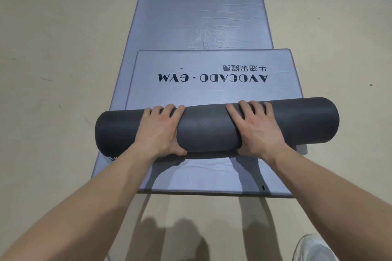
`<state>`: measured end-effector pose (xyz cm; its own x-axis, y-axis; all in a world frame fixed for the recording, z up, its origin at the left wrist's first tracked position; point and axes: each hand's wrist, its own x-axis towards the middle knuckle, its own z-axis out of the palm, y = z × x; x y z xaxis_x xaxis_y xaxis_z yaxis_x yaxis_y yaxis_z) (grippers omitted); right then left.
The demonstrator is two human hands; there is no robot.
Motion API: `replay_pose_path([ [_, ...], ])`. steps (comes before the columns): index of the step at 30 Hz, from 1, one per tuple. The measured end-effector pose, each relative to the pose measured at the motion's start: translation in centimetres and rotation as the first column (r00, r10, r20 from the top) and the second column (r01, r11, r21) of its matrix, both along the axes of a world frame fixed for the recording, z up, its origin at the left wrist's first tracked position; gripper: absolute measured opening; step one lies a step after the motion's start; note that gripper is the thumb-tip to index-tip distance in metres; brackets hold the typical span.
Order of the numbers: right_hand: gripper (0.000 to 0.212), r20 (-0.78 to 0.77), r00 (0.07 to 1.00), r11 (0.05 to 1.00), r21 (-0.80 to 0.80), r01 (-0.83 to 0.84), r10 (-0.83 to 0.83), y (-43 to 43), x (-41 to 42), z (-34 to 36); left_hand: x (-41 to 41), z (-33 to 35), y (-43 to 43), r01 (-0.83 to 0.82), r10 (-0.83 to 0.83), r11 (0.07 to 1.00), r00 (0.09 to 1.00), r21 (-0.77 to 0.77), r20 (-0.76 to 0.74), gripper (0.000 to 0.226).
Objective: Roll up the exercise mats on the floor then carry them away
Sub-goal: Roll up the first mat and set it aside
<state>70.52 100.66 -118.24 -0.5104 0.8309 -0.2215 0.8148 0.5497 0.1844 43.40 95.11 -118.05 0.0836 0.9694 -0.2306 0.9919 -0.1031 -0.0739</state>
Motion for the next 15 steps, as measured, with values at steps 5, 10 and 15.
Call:
replay_pose_path([
  [5, 0.127, 0.071, 0.996, 0.975, -0.218, -0.042, 0.059, -4.1, 0.7, 2.3, 1.0, 1.9, -4.1, 0.024, -0.016, 0.96, 0.999, -0.278, 0.03, 0.127],
  [10, 0.137, 0.071, 0.996, 0.98, -0.189, 0.06, -0.047, -10.3, 1.5, 1.9, 0.8, 3.4, -4.8, 0.061, -0.021, 0.885, 0.996, -0.463, 0.091, 0.129],
  [15, 0.142, -0.003, 0.996, 0.975, -0.204, 0.087, -0.089, -9.8, 1.6, 1.4, 0.4, 3.5, -5.4, 0.033, 0.028, 0.926, 0.987, -0.375, 0.156, 0.133],
])
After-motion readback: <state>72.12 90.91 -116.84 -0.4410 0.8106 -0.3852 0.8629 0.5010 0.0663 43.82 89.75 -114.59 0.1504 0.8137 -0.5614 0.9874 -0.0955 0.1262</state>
